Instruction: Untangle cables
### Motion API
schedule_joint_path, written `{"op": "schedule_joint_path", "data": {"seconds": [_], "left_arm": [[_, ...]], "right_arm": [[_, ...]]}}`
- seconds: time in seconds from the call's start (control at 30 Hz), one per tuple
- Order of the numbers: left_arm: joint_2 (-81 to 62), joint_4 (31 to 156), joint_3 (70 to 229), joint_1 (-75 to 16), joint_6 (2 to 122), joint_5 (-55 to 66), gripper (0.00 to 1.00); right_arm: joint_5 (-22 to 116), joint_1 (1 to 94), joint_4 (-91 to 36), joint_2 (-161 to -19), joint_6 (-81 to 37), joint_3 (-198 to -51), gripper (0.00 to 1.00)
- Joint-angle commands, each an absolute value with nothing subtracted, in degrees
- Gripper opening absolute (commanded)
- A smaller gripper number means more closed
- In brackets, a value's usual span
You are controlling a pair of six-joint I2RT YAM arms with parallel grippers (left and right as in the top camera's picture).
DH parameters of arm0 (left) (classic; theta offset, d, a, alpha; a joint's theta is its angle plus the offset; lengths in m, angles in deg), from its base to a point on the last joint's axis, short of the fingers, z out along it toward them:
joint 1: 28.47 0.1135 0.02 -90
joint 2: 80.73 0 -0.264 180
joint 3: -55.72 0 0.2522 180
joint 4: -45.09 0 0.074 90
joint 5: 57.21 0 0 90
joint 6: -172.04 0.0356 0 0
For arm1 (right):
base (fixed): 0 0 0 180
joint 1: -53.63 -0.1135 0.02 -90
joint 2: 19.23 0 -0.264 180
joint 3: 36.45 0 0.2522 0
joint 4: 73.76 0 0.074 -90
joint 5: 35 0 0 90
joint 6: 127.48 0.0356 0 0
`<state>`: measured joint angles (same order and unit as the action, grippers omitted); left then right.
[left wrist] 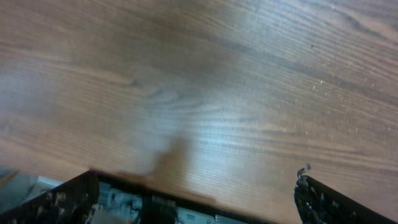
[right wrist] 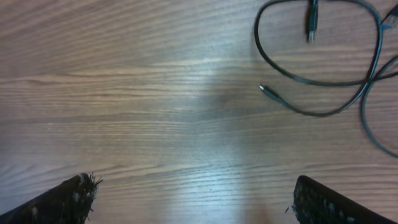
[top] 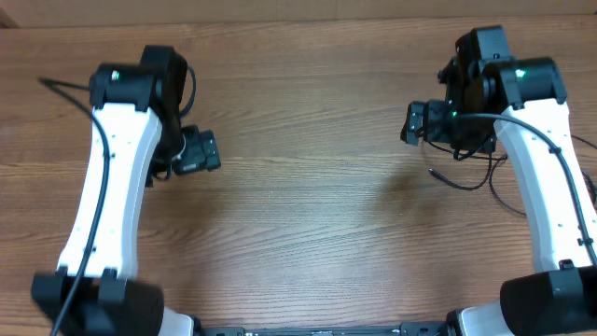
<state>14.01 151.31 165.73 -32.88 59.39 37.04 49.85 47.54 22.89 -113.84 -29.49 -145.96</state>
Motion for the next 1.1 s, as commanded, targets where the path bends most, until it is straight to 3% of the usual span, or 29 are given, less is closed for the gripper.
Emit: {"op": "schedule_joint_path", "data": {"seconds": [0.0,0.33,0.5,1.07], "left_arm": [[4.0,146.2,156.8,-33.0,60.6,37.7,1.0],[-28.0,121.3,129.1,-33.0,62.5,37.3,1.0],[-40.1,115.1,123.2,-33.0,61.9,37.5,1.0],[-43.1,116.0,122.8,-33.0,61.9,37.5,1.0]], "right_arm": [[51.4,47.6,20.1,-107.3,-27.4,-141.2,1.0],[56.1,47.6,-0.7,-80.6,-27.5,-118.2,1.0],[57.8,47.6,-6.4,-68.5,-27.5,-111.3,1.0],[57.7,47.6,-3.1,-66.9,-27.4,-111.0,1.0]]}}
